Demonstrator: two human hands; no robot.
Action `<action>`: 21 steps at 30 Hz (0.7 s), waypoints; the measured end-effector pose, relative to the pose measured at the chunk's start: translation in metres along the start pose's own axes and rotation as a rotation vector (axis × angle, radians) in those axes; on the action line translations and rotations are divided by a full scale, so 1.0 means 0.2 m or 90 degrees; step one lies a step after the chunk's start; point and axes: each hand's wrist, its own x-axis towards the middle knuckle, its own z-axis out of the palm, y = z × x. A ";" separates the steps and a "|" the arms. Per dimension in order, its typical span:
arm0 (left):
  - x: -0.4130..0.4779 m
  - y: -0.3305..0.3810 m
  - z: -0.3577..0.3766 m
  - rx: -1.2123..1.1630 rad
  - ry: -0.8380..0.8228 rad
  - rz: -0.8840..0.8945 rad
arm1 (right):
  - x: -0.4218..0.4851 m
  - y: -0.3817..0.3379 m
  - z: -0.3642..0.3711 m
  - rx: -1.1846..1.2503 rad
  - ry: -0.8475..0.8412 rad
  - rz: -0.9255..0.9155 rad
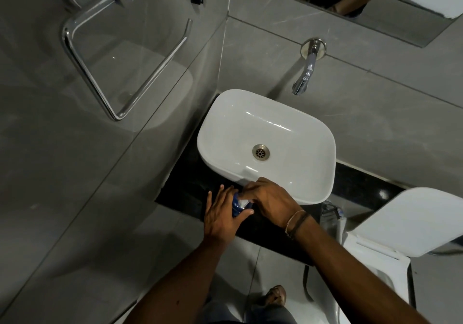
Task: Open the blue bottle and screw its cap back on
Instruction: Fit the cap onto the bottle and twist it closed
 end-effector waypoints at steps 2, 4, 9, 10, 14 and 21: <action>0.00 0.00 0.00 -0.006 -0.006 -0.004 | -0.03 0.01 0.02 0.041 0.019 0.015; 0.00 0.00 -0.01 -0.020 -0.019 -0.018 | -0.07 -0.01 0.07 0.171 0.123 0.106; -0.02 0.03 -0.03 -0.079 -0.055 -0.098 | -0.18 -0.15 0.30 0.576 0.382 0.631; -0.02 0.04 -0.04 -0.088 -0.068 -0.110 | -0.18 -0.17 0.33 0.665 0.356 0.715; -0.02 0.04 -0.04 -0.090 -0.091 -0.122 | -0.13 -0.17 0.38 1.012 0.228 0.813; -0.02 0.04 -0.03 -0.086 -0.107 -0.122 | -0.07 -0.15 0.44 1.065 0.219 0.779</action>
